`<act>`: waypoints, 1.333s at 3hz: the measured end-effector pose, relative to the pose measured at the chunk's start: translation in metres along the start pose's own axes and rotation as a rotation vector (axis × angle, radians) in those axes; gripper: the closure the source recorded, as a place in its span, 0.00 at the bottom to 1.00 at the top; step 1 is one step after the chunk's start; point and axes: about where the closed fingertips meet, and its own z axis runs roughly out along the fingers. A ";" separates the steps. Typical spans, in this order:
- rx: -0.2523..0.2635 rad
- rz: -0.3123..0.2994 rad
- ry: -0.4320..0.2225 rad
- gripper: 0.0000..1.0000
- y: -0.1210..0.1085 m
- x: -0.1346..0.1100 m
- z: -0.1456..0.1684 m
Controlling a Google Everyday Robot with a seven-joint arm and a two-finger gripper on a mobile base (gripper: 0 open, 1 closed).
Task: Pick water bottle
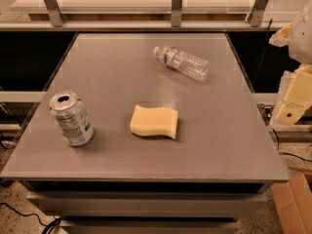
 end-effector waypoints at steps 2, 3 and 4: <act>0.021 0.010 0.001 0.00 -0.007 -0.008 0.000; 0.033 0.028 -0.016 0.00 -0.029 -0.029 0.009; 0.031 0.056 -0.034 0.00 -0.061 -0.060 0.029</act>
Offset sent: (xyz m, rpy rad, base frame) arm 0.0202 0.0116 0.0012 -0.0067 -0.0201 -0.0310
